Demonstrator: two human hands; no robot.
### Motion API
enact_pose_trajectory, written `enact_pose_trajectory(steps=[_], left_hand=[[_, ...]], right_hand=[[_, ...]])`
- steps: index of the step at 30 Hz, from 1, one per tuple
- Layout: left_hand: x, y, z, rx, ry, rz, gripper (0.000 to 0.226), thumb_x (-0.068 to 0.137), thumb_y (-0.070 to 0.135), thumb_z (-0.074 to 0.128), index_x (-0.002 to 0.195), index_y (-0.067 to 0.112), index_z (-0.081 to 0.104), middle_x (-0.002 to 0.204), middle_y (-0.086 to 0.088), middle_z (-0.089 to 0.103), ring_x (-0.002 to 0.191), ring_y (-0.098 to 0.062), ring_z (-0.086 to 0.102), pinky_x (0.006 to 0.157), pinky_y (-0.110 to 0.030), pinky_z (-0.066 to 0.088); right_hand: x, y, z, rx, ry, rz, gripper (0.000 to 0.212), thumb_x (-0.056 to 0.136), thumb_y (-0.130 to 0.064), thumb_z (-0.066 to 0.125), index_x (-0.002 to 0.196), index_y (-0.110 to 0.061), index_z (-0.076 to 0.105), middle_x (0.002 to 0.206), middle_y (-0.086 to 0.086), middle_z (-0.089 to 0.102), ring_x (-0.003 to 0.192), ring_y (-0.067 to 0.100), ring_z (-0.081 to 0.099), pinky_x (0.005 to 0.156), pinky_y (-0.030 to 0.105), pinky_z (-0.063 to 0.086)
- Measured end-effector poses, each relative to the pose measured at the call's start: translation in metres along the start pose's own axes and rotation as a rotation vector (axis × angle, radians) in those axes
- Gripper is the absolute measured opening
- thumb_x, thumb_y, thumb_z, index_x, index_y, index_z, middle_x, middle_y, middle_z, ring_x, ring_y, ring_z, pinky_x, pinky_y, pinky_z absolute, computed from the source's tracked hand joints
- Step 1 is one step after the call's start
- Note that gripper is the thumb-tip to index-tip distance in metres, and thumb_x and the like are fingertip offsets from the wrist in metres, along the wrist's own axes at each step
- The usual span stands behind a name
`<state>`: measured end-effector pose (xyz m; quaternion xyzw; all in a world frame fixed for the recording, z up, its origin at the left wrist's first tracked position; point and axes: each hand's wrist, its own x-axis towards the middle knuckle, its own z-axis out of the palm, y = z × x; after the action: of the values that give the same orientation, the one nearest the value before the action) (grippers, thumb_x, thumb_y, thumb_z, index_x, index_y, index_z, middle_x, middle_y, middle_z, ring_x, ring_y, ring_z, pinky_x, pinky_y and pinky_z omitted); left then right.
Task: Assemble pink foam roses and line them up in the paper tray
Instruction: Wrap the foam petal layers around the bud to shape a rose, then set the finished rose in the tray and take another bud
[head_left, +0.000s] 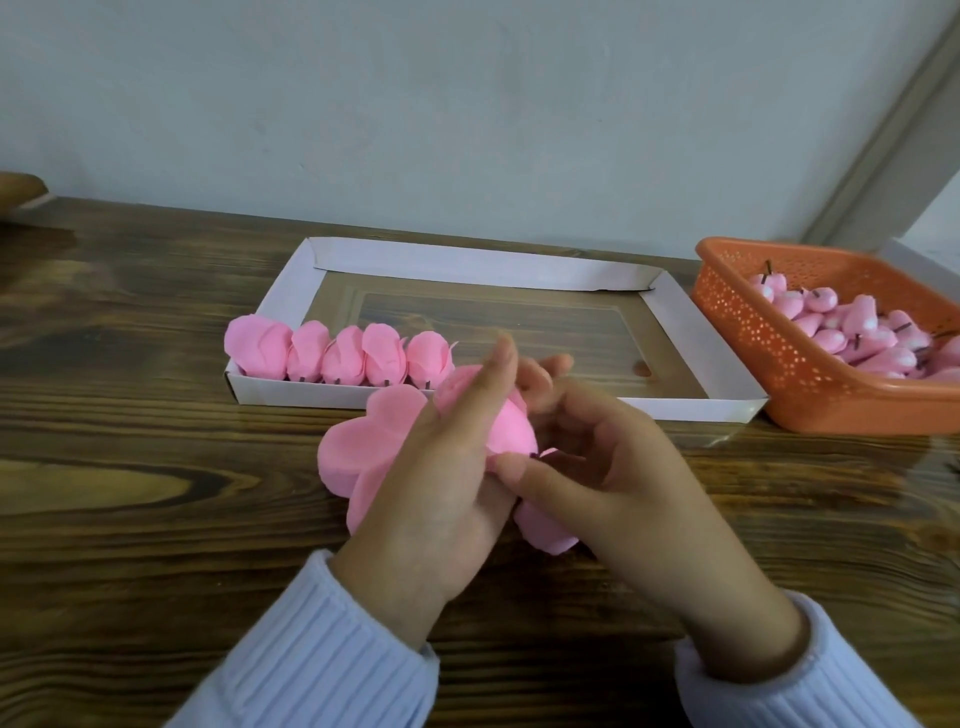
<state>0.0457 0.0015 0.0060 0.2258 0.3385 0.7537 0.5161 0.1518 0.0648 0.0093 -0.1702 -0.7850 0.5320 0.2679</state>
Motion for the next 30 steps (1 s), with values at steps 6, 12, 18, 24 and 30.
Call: enact_pose_trajectory(steps=[6,12,18,24,30], left_hand=[[0.002,-0.005,-0.003,0.204,0.027,0.137,0.030,0.065,0.050,0.070,0.058,0.020,0.069,0.107,0.001,0.073,0.104,-0.018,0.069,0.084,-0.044,0.056],[0.006,-0.003,-0.005,0.249,0.141,0.320,0.055,0.063,0.056,0.065,0.112,0.029,0.062,0.104,0.004,0.073,0.100,-0.014,0.070,0.075,-0.029,0.057],[0.011,-0.001,-0.011,0.097,0.403,0.450,0.054,0.084,0.064,0.036,0.126,0.031,0.048,0.109,0.001,0.071,0.104,-0.012,0.068,0.088,-0.032,0.052],[0.012,0.004,-0.016,-0.103,0.617,0.384,0.036,0.103,0.046,0.030,0.117,0.025,0.055,0.089,0.004,0.073,0.078,-0.005,0.072,0.076,-0.027,0.049],[0.015,0.002,-0.017,-0.140,0.663,0.337,0.030,0.102,0.043,0.037,0.107,0.024,0.060,0.084,0.004,0.072,0.074,-0.005,0.072,0.075,-0.027,0.049]], right_hand=[[0.005,-0.016,-0.004,-0.194,-0.004,0.003,0.025,0.082,-0.025,0.066,0.105,-0.013,0.066,0.093,0.000,0.071,0.083,0.020,0.069,0.074,0.046,0.057],[0.030,-0.026,-0.012,-0.308,-0.226,0.014,0.018,0.084,-0.011,0.069,0.101,-0.007,0.068,0.086,-0.002,0.071,0.078,0.012,0.068,0.078,0.036,0.054],[0.078,-0.022,-0.030,0.218,-0.350,0.268,0.005,0.090,-0.010,0.063,0.092,-0.008,0.065,0.082,0.004,0.070,0.074,0.012,0.065,0.066,0.020,0.054],[0.133,0.019,-0.033,-0.156,-0.004,0.639,0.021,0.090,-0.009,0.065,0.106,0.004,0.058,0.089,0.015,0.066,0.063,0.015,0.058,0.060,0.023,0.055],[0.147,0.035,-0.020,-0.536,-0.143,0.740,0.025,0.091,-0.020,0.065,0.071,-0.009,0.055,0.050,-0.001,0.061,0.042,0.008,0.054,0.040,0.017,0.041]])
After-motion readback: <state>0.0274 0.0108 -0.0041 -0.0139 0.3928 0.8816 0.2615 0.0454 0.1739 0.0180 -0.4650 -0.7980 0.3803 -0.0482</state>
